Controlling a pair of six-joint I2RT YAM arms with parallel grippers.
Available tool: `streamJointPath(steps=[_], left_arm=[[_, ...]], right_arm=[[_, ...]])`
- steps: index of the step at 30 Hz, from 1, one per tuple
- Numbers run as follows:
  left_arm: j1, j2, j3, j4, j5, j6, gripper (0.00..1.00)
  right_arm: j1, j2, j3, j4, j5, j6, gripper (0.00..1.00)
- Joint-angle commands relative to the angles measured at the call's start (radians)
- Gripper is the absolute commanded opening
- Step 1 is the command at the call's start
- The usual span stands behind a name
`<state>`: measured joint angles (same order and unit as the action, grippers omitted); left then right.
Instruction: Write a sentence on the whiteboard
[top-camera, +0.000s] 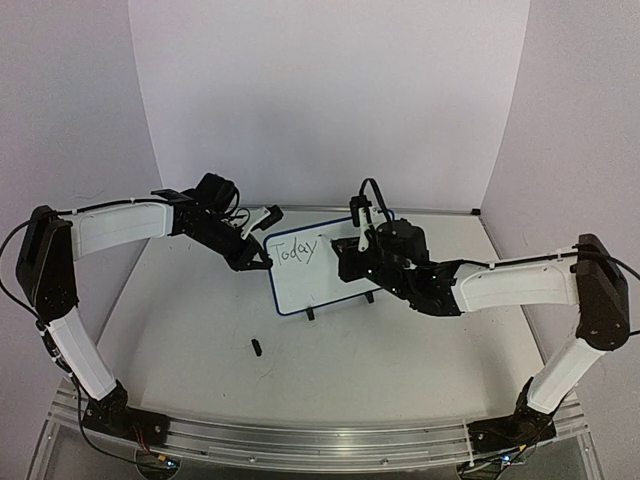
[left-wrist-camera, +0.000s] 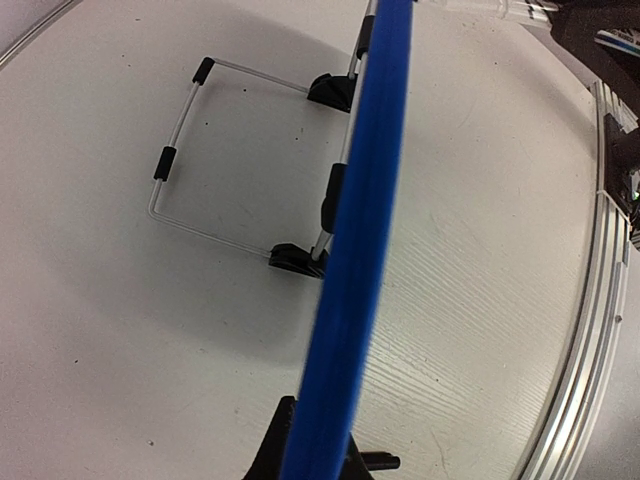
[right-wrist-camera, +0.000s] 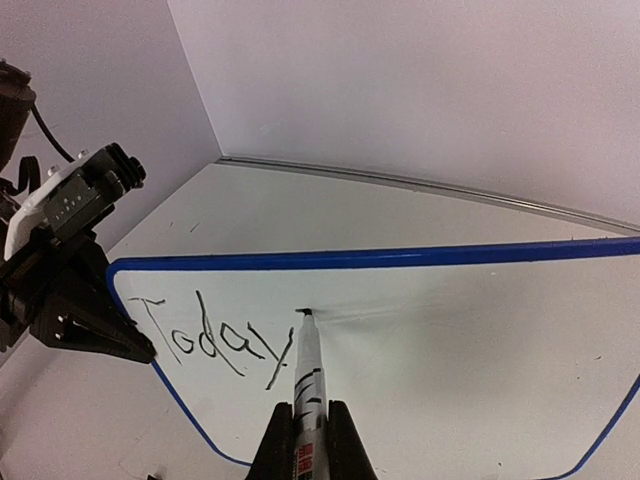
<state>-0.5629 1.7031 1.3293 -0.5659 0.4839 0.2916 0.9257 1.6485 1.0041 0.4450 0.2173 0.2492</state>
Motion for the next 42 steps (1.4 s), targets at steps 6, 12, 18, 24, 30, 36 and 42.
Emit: streamJointPath(steps=[6, 12, 18, 24, 30, 36, 42], left_arm=[[-0.012, 0.035, 0.016, -0.038, -0.064, 0.028, 0.00], [-0.014, 0.036, 0.016, -0.039, -0.066, 0.028, 0.00], [-0.014, 0.035, 0.016, -0.040, -0.066, 0.029, 0.00], [-0.014, 0.033, 0.016, -0.039, -0.066, 0.029, 0.00], [-0.016, 0.034, 0.015, -0.040, -0.067, 0.029, 0.00], [-0.017, 0.036, 0.015, -0.041, -0.070, 0.030, 0.00], [-0.018, 0.035, 0.016, -0.042, -0.070, 0.031, 0.00]], right_arm=[[-0.006, -0.009, -0.006, -0.012, 0.032, 0.024, 0.00], [-0.006, -0.023, -0.017, -0.013, 0.015, 0.027, 0.00], [-0.006, -0.054, -0.036, 0.007, -0.047, 0.014, 0.00], [-0.006, -0.107, -0.081, 0.021, -0.022, 0.027, 0.00], [-0.010, -0.086, -0.075, 0.004, 0.016, 0.027, 0.00], [-0.016, -0.048, -0.047, 0.004, 0.023, 0.020, 0.00], [-0.020, -0.026, -0.024, 0.007, 0.031, 0.008, 0.00]])
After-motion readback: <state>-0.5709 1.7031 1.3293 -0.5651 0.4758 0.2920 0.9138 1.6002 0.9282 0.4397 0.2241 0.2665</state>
